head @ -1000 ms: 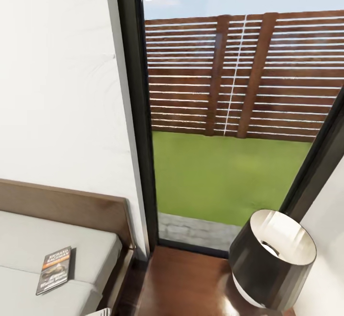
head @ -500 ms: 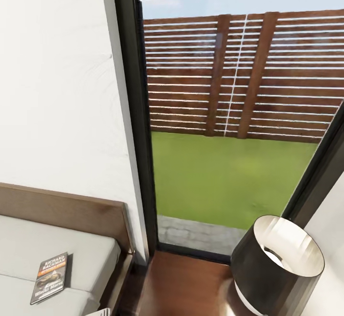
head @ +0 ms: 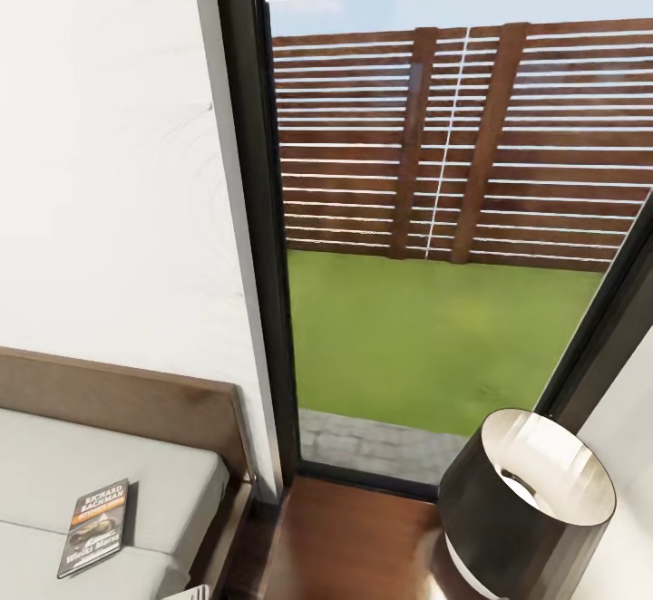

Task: In the bedroom, move the book from the bed onto either nightstand, and place the two sandals side by side next to the bed.

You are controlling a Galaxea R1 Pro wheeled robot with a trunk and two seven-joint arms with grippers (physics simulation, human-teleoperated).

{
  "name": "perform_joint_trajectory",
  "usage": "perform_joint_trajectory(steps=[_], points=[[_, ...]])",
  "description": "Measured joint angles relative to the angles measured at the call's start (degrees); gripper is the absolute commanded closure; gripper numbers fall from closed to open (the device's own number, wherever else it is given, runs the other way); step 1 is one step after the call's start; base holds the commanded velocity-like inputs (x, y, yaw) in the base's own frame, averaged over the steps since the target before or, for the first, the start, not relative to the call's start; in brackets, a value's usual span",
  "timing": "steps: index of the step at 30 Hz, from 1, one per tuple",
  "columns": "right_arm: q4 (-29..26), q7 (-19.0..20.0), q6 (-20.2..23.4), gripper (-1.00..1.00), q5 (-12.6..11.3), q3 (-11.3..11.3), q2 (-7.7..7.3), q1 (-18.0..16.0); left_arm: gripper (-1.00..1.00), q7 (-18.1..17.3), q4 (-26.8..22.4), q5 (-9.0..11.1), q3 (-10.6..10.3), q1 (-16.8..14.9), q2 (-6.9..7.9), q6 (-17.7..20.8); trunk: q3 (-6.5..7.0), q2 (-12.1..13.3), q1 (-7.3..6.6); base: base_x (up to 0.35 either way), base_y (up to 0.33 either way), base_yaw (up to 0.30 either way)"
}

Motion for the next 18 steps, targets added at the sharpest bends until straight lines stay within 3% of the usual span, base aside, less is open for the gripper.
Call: perform_joint_trajectory(steps=[18], points=[[0.0,0.0,0.0,-1.0,0.0,0.0,0.07,0.0,-1.0,0.0,0.0,0.0,0.0,0.0,0.06,0.0,0.0,0.0,0.0,0.0,0.0,0.0]])
